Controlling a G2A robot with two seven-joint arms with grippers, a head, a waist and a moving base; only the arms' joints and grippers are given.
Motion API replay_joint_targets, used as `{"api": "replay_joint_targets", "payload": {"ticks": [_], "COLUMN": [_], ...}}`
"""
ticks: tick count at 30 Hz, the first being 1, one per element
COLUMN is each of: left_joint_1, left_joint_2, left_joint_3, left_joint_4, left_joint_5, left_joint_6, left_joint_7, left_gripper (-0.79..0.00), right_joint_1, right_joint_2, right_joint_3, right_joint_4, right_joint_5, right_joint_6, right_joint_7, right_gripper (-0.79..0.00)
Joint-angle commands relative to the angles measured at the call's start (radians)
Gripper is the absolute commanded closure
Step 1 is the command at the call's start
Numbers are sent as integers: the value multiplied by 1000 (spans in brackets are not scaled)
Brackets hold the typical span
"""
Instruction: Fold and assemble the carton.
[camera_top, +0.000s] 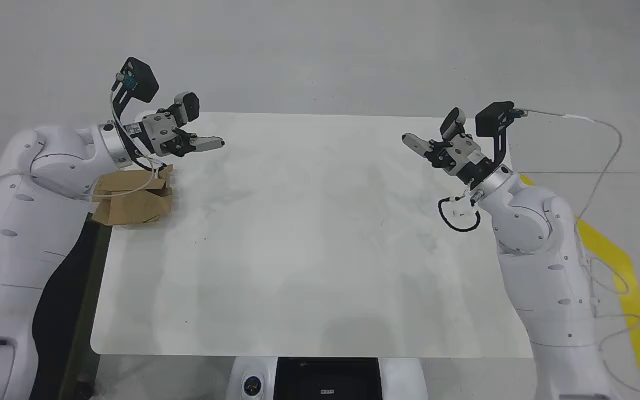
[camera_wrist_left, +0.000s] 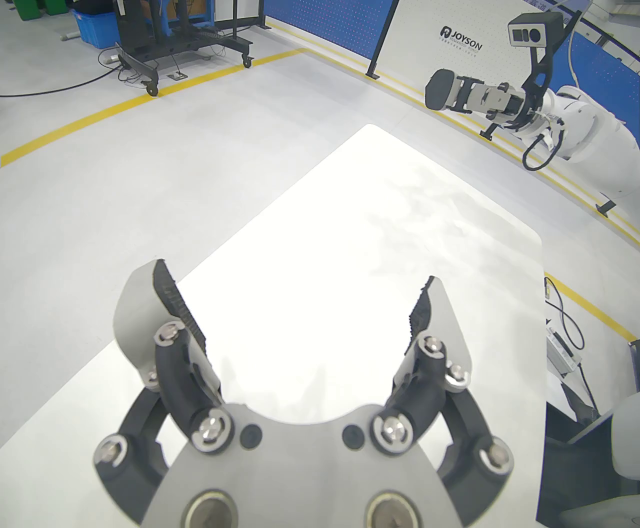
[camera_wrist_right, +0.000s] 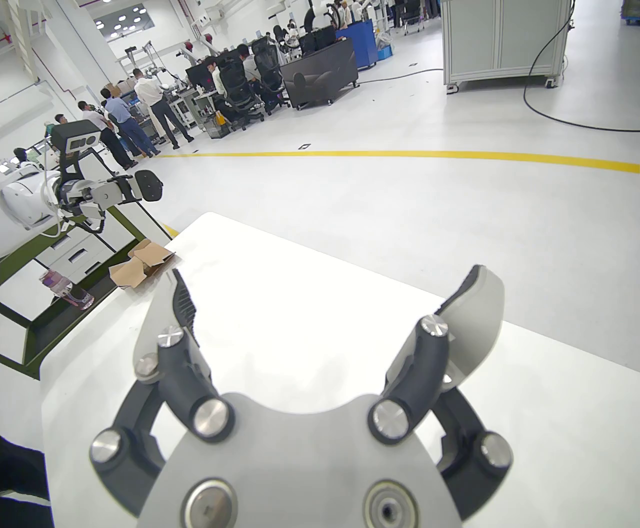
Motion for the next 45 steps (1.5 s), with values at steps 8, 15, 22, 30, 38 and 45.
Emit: {"api": "replay_joint_targets", "payload": {"ticks": [8,15,22,30,38,45], "left_joint_1": [0,0,25,56,127,176], "left_joint_2": [0,0,0,26,48,56], "left_joint_3": [0,0,-11,-99,-197,-272], "left_joint_4": [0,0,13,63,92,133], "left_joint_5": [0,0,-198,-729,-943,-1031], "left_joint_6": [0,0,75,258,354,373], "left_joint_7": [0,0,-33,-333,-475,-490], "left_gripper": [-785,-785,-785,-785,-785,-785], "right_joint_1": [0,0,0,0,0,0], "right_joint_2": [0,0,0,0,0,0], "right_joint_3": [0,0,0,0,0,0], "right_joint_4": [0,0,0,0,0,0], "right_joint_5": [0,0,0,0,0,0], "right_joint_6": [0,0,0,0,0,0], "right_joint_7": [0,0,0,0,0,0], "right_gripper": [-784,-784,-785,-785,-785,-785]}}
